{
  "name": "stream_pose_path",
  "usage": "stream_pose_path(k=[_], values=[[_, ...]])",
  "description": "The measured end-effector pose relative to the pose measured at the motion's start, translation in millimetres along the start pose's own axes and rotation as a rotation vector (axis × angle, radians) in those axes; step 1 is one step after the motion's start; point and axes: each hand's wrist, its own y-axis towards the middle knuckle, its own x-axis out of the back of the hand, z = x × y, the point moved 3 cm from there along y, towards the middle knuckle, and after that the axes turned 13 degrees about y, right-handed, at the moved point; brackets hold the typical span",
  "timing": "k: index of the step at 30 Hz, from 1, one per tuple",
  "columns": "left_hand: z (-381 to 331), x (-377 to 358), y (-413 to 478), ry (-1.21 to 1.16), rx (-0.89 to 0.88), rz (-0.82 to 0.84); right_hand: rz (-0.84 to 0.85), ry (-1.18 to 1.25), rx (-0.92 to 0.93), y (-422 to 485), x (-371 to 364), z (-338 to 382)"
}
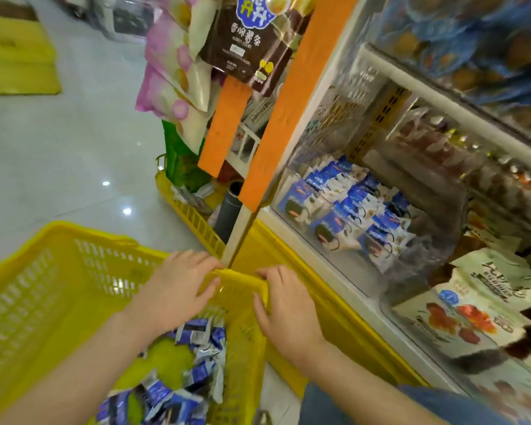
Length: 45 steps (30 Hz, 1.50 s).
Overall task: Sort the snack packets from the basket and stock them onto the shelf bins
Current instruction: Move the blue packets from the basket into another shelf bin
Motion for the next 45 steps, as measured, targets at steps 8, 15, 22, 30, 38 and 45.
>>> stream_pose_path(k=[8,15,22,30,38,45], values=[[117.4,-117.1,-90.2,-0.027,0.401,0.535,0.503,0.129,-0.158,5.3,-164.0,-12.1],[155.3,-182.5,-117.8,-0.210,0.625,0.692,0.639,0.127,-0.339,12.3,-238.8,-50.1],[143.6,-222.5,-84.3,-0.451,0.645,0.671,0.728,0.039,-0.382,34.8,-279.6,-70.0],[125.4,-243.6,-80.4,-0.433,0.572,0.804,0.769,-0.082,-0.348,34.0,-305.2,-75.1],[120.6,-230.0,-109.3,-0.631,0.790,0.879,0.904,0.099,-0.449,22.8,-305.9,-58.7],[108.1,-200.5,-121.6,-0.631,0.980,0.759,0.821,0.255,-0.467,13.9,-273.5,-48.1]])
